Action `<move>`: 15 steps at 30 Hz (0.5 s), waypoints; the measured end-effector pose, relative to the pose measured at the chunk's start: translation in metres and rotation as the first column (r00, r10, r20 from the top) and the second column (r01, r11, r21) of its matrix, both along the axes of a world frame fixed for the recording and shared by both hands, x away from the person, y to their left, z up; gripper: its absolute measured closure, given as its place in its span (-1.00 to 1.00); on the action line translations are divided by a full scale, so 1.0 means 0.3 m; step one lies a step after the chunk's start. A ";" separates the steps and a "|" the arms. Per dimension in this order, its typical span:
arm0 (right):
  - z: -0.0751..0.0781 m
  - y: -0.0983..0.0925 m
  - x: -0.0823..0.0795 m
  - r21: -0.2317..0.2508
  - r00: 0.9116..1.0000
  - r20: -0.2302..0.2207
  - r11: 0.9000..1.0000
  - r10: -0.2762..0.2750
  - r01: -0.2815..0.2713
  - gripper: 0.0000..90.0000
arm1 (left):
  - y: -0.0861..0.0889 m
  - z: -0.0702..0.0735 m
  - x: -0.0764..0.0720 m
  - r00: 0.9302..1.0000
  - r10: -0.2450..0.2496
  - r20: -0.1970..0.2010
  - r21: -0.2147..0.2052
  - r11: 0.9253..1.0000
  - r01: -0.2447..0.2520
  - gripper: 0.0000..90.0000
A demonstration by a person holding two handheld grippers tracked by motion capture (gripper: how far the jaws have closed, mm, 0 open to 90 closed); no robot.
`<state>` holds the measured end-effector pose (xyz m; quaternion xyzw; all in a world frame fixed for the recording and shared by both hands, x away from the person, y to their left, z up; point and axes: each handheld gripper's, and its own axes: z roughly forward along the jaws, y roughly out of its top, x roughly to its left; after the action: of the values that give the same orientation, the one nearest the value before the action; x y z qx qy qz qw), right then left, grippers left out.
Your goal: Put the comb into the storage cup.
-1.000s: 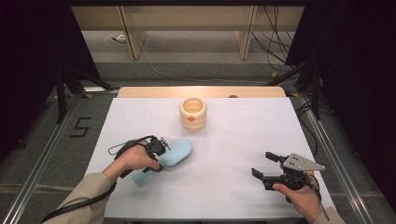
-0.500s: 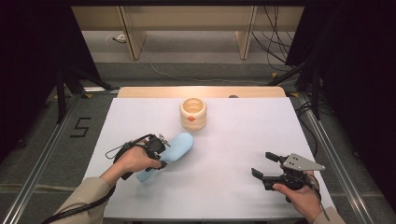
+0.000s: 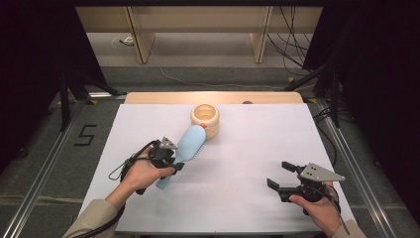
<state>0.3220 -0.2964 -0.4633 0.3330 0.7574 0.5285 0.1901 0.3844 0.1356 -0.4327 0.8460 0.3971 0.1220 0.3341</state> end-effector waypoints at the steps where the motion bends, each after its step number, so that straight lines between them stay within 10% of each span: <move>1: 0.000 0.000 0.000 0.000 1.000 0.000 1.000 0.000 0.000 -0.65 | 0.000 -0.001 -0.003 1.000 0.006 0.011 -0.011 1.000 -0.006 0.55; 15: 0.000 0.001 0.001 0.000 1.000 0.011 1.000 -0.007 0.007 -0.66 | -0.006 -0.013 -0.038 0.989 0.103 0.111 -0.173 0.981 -0.083 0.55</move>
<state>0.3222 -0.2961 -0.4634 0.3325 0.7554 0.5296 0.1961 0.3731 0.1337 -0.4367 0.7866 0.4245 0.1539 0.4211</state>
